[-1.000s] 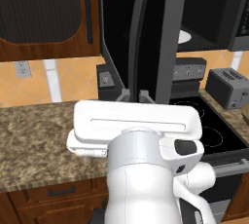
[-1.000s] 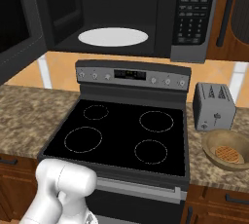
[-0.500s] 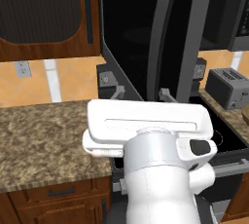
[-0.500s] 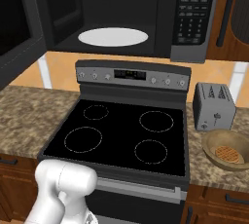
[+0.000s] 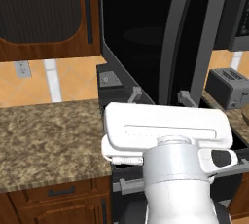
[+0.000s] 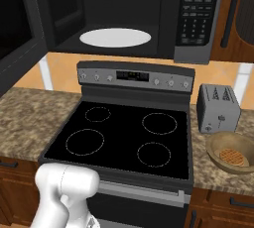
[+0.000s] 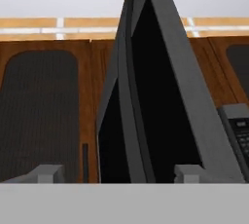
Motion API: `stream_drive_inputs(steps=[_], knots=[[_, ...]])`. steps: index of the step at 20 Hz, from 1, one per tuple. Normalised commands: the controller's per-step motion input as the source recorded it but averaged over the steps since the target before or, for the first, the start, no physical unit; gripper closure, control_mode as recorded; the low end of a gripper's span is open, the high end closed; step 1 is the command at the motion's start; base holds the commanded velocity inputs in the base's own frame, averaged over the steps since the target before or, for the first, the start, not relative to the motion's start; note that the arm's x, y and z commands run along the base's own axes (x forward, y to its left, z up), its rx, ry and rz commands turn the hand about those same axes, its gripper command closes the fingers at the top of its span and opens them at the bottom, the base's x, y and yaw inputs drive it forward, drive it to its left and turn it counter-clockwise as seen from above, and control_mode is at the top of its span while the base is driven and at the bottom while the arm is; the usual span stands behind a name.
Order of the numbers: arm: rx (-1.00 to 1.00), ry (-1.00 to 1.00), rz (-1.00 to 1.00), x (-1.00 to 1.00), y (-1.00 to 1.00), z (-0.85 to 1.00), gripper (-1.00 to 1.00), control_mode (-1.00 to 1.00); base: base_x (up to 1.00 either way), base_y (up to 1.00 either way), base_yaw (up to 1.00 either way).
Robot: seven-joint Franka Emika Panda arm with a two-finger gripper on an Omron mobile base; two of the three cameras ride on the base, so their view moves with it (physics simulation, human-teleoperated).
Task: Open the microwave, place the bowl with waffle inside the microwave, then close the microwave door and turn it on.
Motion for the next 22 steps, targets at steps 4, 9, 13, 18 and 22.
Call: stream_drive_inputs(steps=[4, 9, 13, 18, 22], knots=[[0.0, -0.2, 0.0, -1.0, 0.0, 0.1, -1.0, -1.0, 0.0, 0.0, 0.0], [0.01, -0.05, 0.0, -0.55, -0.57, 0.14, -1.0, -1.0, 0.0, 0.0, 0.0], [0.11, 0.05, 0.04, 0.04, -1.0, -0.54, -1.0, -1.0, 0.0, 0.0, 0.0], [0.12, 0.0, 0.13, 0.16, -1.0, -0.99, -1.0, -1.0, 0.0, 0.0, 0.0], [0.14, 0.0, 0.19, 0.68, -1.0, -1.0, -1.0, -1.0, 0.0, 0.0, 0.0]])
